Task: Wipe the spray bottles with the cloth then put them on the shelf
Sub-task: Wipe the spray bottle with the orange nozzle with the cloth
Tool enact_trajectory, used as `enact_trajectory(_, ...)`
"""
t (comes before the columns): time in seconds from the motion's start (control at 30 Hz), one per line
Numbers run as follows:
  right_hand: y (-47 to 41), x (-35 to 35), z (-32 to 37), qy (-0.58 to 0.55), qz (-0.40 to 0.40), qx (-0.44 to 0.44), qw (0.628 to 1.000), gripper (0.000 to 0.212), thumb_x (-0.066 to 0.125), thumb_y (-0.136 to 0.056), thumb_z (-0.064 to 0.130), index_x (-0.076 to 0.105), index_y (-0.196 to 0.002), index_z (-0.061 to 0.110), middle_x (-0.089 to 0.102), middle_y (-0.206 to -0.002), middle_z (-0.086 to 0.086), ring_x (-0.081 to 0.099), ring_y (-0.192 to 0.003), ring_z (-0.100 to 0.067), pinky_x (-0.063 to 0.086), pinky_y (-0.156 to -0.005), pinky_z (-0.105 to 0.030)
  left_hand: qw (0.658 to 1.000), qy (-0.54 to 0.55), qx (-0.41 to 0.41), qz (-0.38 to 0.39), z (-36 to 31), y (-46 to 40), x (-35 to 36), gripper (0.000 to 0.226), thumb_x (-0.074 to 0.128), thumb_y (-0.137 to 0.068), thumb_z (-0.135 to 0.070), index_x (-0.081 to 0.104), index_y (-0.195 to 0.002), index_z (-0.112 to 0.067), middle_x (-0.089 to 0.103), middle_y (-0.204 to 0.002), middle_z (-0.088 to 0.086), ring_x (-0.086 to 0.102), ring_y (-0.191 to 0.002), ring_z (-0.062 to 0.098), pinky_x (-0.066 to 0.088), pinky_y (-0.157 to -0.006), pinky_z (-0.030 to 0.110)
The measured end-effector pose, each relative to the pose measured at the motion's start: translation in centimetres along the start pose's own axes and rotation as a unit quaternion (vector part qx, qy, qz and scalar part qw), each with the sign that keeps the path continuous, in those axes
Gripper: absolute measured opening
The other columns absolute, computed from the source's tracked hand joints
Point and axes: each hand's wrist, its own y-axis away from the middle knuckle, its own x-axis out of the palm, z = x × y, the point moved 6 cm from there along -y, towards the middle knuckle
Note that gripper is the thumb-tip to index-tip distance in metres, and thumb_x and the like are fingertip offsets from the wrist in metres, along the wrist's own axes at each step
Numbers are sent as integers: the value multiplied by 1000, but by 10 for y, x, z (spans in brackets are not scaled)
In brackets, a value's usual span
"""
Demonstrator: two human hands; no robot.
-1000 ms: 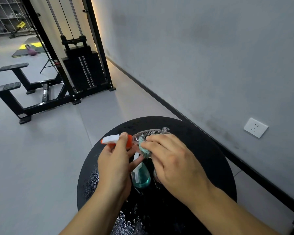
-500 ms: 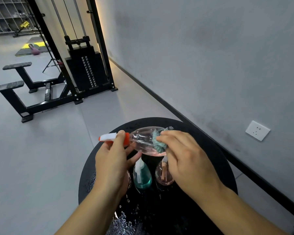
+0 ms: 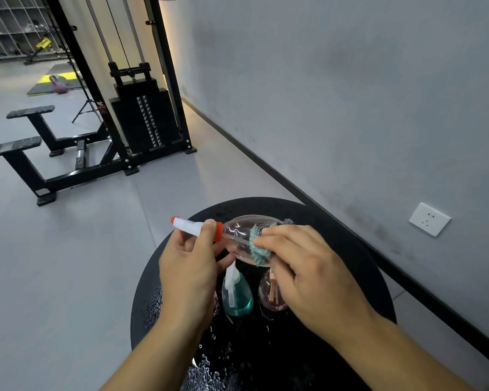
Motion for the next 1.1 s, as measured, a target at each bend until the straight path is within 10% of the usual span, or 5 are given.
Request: enact_trajectory(1.1, -5, -6, -2, 3, -18, 1, 1000, 32, 67, -94, 3, 74, -121, 19, 65, -124, 10, 56, -119, -8, 42, -107, -16, 994, -36, 22, 104, 1, 7, 12, 25, 68, -103, -22, 68, -125, -10, 79, -113, 15, 78, -109, 32, 66, -83, 57)
